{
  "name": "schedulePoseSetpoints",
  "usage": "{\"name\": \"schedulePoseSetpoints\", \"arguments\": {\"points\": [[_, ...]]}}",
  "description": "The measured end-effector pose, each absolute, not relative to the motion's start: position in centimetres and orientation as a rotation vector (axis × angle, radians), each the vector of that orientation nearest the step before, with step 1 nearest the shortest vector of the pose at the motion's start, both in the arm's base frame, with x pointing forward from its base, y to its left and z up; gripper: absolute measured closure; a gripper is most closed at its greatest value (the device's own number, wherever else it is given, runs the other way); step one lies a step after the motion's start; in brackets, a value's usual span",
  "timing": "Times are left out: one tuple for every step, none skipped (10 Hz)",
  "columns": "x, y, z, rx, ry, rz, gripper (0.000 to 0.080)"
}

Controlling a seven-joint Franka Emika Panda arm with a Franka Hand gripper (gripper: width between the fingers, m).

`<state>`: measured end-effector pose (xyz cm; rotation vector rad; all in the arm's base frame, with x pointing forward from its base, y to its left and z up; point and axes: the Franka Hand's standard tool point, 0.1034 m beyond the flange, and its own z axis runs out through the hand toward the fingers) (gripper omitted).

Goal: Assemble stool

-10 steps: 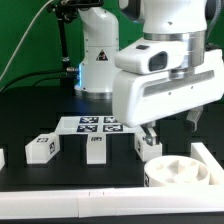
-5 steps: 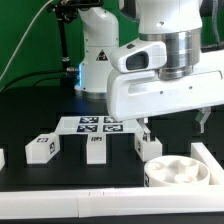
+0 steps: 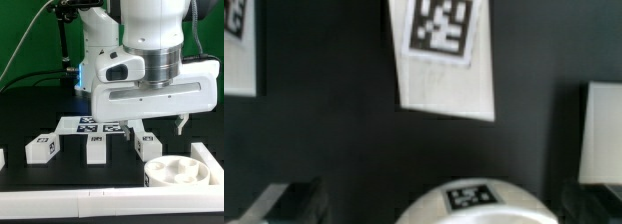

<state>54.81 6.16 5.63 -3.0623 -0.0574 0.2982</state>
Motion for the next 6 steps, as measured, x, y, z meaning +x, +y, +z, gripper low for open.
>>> {"name": "schedulePoseSetpoints", "arguments": {"points": [[54.1,6.3,5.8,-3.039,-0.066,0.476,0.0150],[54.9,6.4,5.6,-3.031,-0.067,0.507,0.0150],[54.1,6.4,5.5,-3.008,-0.070,0.634,0.0150],[53.4,6.2,5.3,-2.963,-0.074,0.822,0.0150],[53.9,6.3,5.1,-2.935,-0.078,0.910,0.0150],[53.5,6.4,5.2,-2.891,-0.075,1.041,0.0150]]}}
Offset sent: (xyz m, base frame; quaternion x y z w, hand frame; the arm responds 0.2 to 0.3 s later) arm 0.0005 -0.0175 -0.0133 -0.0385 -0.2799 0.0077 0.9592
